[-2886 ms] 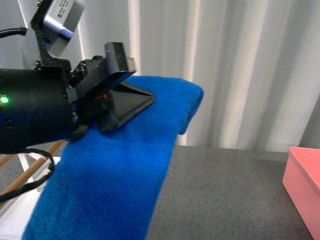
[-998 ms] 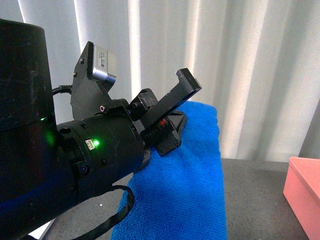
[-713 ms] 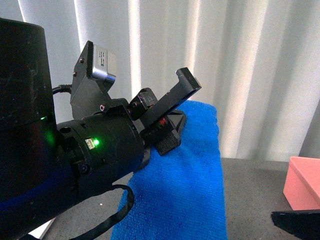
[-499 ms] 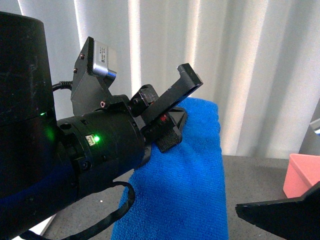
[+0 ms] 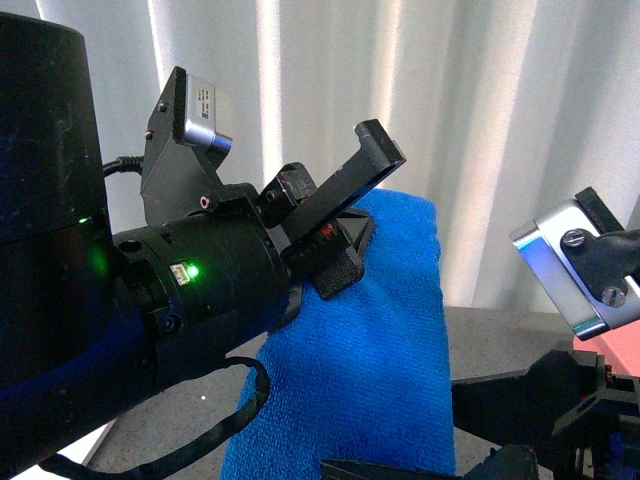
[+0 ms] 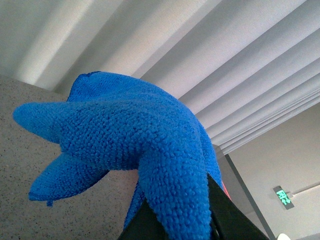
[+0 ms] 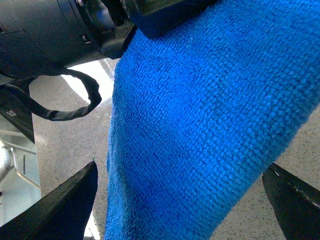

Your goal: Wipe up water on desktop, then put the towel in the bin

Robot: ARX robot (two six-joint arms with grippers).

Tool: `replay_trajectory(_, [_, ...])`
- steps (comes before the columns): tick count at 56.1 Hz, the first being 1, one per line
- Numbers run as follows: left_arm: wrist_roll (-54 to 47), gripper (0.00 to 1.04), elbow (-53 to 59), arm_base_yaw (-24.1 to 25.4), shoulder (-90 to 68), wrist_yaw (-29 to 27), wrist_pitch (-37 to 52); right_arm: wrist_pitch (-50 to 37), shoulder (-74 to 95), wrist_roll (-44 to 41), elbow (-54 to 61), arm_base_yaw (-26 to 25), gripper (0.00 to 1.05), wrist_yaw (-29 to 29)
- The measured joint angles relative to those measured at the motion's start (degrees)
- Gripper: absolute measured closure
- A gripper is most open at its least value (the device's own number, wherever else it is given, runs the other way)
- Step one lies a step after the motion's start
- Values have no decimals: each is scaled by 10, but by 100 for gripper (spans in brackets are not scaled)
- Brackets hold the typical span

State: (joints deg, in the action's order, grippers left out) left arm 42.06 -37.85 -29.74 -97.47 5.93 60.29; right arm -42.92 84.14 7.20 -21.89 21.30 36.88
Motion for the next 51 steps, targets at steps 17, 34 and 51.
replay_trajectory(17, [0, 99, 0, 0, 0, 0, 0, -8, 52, -3, -34, -2, 7, 17])
replay_trajectory(34, [0, 99, 0, 0, 0, 0, 0, -11, 87, 2, -78, 16, 7, 13])
replay_trajectory(51, [0, 99, 0, 0, 0, 0, 0, -18, 108, 0, -104, 33, 17, 3])
